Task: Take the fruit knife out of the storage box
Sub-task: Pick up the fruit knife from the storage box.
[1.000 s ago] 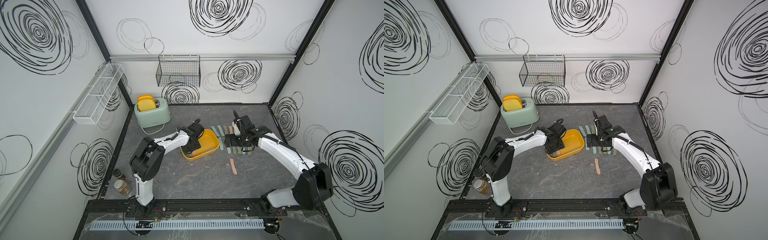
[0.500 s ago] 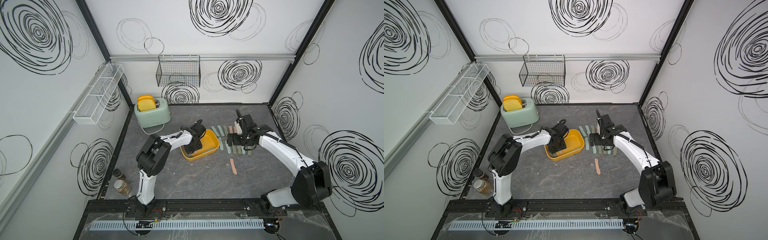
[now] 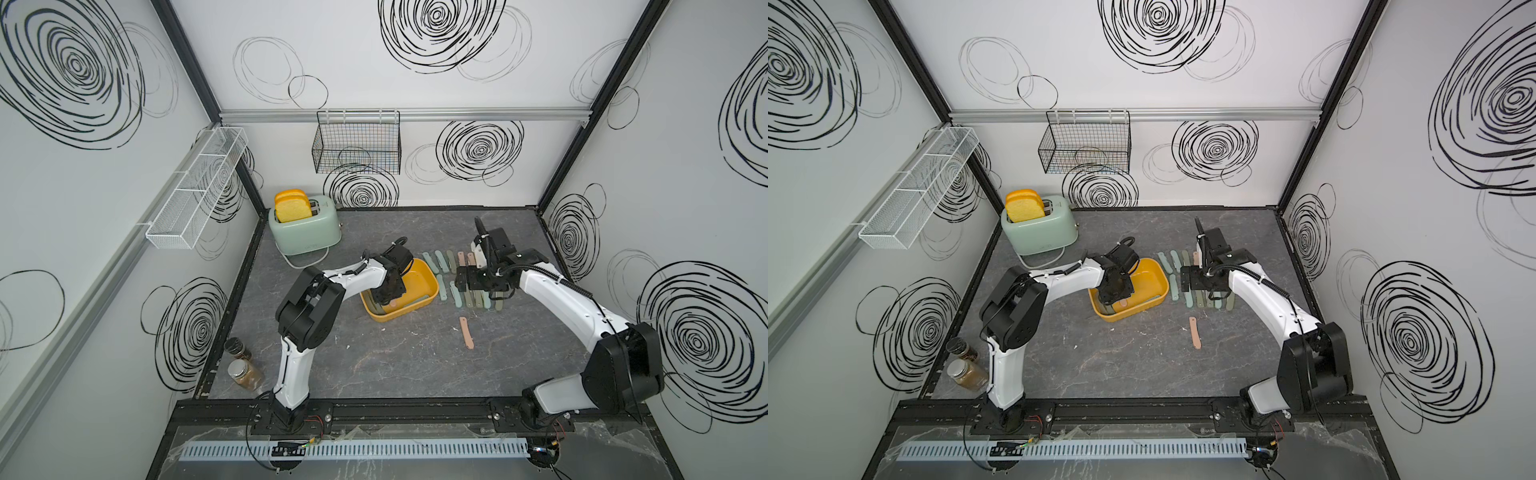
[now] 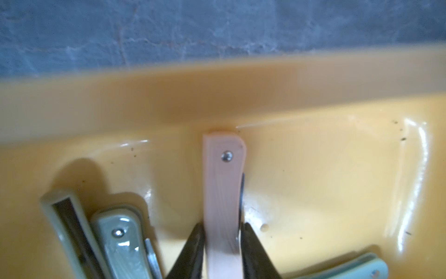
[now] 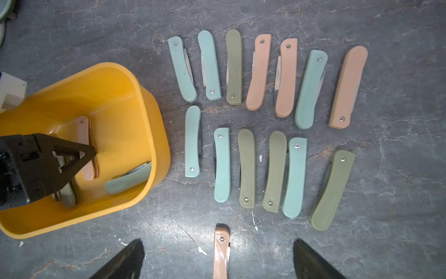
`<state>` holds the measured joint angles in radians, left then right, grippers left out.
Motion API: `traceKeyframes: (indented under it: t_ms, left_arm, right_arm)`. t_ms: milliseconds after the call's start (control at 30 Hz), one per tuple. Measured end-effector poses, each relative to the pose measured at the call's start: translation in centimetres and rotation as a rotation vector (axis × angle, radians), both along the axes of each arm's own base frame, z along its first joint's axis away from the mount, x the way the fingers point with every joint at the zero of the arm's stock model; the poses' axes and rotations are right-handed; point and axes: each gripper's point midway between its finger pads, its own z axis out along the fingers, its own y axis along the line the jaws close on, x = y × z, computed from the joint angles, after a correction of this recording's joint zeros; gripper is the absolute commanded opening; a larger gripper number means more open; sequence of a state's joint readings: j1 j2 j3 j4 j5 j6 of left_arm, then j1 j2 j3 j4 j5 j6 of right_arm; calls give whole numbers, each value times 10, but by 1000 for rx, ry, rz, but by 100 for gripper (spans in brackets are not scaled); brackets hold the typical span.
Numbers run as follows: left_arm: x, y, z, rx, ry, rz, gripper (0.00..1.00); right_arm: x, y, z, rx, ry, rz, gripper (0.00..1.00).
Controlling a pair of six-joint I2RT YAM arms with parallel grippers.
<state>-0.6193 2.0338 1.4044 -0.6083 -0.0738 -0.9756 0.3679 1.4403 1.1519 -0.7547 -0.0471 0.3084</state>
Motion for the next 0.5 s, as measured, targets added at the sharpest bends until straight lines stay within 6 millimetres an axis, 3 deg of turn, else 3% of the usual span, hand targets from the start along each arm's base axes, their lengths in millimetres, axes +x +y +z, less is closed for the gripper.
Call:
traceKeyframes:
  t_ms: [133,167,500]
  left_arm:
    - [1,-3,2,8,-9,-25,21]
    - [1,-3,3,12,-9,-31,17]
    - [7,0,17,62,-28,-81,18]
  right_arm:
    - [0,0,0,3,1,3,99]
    - [0,1,0,5,1,3,99]
    - [0,6,1,40,8,3,99]
